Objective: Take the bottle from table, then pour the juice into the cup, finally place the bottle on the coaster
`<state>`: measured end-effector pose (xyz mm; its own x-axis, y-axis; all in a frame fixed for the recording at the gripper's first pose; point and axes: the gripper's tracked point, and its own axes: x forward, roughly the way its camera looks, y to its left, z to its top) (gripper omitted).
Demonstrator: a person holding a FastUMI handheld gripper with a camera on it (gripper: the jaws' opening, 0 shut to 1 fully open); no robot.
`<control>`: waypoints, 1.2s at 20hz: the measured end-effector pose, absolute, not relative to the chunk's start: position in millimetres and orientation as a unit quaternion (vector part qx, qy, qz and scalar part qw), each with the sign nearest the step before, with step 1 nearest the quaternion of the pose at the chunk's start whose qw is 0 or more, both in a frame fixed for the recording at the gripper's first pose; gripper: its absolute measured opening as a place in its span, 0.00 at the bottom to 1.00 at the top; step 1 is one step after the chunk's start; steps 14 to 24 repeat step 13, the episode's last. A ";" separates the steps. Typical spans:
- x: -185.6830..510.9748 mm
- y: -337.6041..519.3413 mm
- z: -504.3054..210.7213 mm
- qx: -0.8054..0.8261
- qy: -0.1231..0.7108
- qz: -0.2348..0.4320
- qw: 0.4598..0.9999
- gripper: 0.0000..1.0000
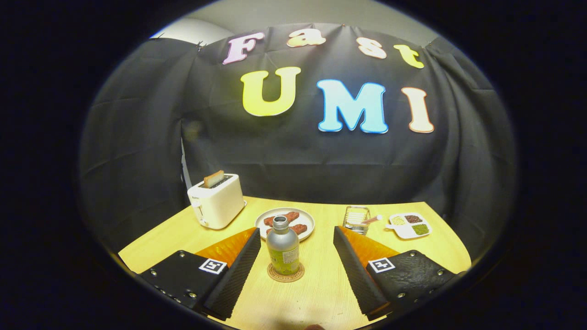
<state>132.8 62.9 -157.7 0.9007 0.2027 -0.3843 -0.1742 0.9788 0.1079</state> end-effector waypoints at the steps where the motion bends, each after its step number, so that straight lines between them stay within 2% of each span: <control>1: 127.7 61.0 -147.6 0.032 0.192 0.092 0.977 0.97; 13: 53.6 53.0 -74.5 0.030 0.133 0.043 0.990 0.97; 24: 53.6 53.0 -74.5 0.030 0.133 0.043 0.990 0.97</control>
